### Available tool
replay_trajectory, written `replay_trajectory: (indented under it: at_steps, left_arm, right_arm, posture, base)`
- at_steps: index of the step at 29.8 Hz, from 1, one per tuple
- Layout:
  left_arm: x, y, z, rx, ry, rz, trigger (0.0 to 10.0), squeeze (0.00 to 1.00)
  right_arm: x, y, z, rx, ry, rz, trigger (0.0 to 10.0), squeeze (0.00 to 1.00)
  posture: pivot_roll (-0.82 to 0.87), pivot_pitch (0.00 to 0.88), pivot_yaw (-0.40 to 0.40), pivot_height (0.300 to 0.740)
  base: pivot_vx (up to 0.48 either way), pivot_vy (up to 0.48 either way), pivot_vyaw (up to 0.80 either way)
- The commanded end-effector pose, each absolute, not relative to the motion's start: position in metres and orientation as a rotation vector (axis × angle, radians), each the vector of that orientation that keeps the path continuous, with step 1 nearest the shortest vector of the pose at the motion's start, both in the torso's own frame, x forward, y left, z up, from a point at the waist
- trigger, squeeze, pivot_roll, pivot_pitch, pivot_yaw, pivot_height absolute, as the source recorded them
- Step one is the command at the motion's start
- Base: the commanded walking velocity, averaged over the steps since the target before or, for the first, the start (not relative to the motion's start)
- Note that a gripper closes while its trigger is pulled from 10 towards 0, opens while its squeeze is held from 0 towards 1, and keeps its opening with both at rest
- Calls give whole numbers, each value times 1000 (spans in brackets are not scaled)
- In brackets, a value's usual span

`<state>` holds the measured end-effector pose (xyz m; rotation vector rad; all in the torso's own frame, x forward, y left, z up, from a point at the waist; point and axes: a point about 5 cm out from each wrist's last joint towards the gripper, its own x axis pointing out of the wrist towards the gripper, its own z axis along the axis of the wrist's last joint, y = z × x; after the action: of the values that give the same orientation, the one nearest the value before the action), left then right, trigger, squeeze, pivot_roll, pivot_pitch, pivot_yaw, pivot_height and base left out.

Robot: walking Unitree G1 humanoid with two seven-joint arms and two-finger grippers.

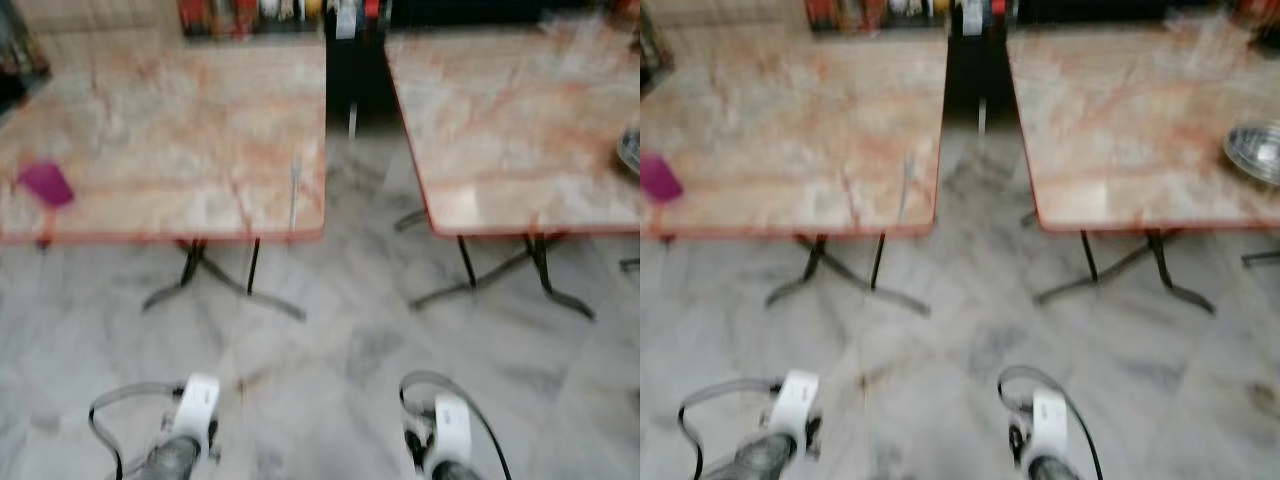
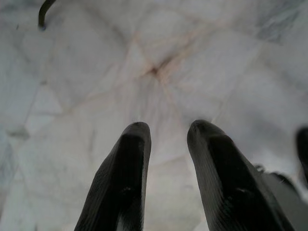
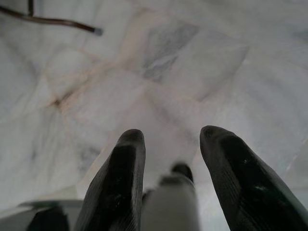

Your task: Setting the table

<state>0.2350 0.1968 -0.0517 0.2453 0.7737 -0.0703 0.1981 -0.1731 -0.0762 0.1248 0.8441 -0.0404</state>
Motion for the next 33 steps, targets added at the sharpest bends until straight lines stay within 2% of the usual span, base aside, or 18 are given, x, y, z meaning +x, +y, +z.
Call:
replay_trajectory:
  at_steps: [1, 15, 28, 33]
  left_arm:
    - [230, 193, -56, 236, 799, -83, 10000, 0]
    - [232, 192, -55, 270, 798, -108, 10000, 0]
    - [231, 192, -56, 257, 805, -104, 10000, 0]
    - [230, 193, -56, 267, 811, -112, 10000, 0]
  right_arm:
    - [193, -177, -79, 115, 862, -51, 10000, 0]
    - [192, -178, -79, 115, 866, -52, 10000, 0]
    - [194, -178, -78, 126, 856, -66, 10000, 0]
    - [193, -179, -78, 138, 856, -84, 10000, 0]
  posture:
    - [-31, 110, 26, 740]
    - [-38, 85, 29, 740]
    - [-39, 78, 35, 740]
    - [-44, 82, 41, 740]
  base:
    - [428, 0, 0]
    - [399, 0, 0]
    - [0, 0, 0]
    - [0, 346, 0]
